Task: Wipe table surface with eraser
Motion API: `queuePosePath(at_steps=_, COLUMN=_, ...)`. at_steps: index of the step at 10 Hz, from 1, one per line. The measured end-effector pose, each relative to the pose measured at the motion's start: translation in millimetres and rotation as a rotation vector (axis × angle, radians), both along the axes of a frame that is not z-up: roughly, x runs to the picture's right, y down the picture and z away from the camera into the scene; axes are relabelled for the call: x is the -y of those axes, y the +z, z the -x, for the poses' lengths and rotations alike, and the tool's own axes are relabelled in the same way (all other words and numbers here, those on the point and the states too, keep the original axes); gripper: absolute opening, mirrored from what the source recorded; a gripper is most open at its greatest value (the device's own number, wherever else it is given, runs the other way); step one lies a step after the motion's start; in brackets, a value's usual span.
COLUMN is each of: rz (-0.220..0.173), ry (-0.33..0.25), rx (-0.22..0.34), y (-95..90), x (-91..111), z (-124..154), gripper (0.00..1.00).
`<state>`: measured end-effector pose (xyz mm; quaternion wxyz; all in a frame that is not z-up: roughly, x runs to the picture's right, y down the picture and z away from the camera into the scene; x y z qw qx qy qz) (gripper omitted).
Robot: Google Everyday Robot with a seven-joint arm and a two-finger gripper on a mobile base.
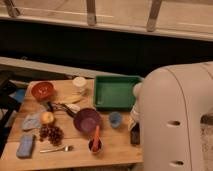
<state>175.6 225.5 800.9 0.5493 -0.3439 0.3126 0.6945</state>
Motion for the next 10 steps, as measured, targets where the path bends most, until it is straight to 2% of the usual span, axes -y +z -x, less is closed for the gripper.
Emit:
queuePosePath(at_steps=2, rz=-0.006, ry=0.001, rx=0.021, y=-4.3, x=-3.5, z=11.2, gripper=0.0)
queuePosePath(at_steps=4, rz=0.013, ry=0.015, rx=0.042, y=-12.8, x=-17.5, z=17.3, gripper=0.0)
queuePosePath(at_steps=6, rz=0.032, ry=0.021, rx=0.04, y=-21.8, x=-32.4, z=16.9, gripper=0.0)
queuePosePath(at_steps=7, rz=0.035, ry=0.031, rx=0.02, y=-22.9, x=-34.3, z=11.6, gripper=0.0)
queuePosePath(at_steps=10, rz=0.003, ry=0.054, rx=-0.02, y=-9.5, x=-14.0, z=-3.2, gripper=0.0)
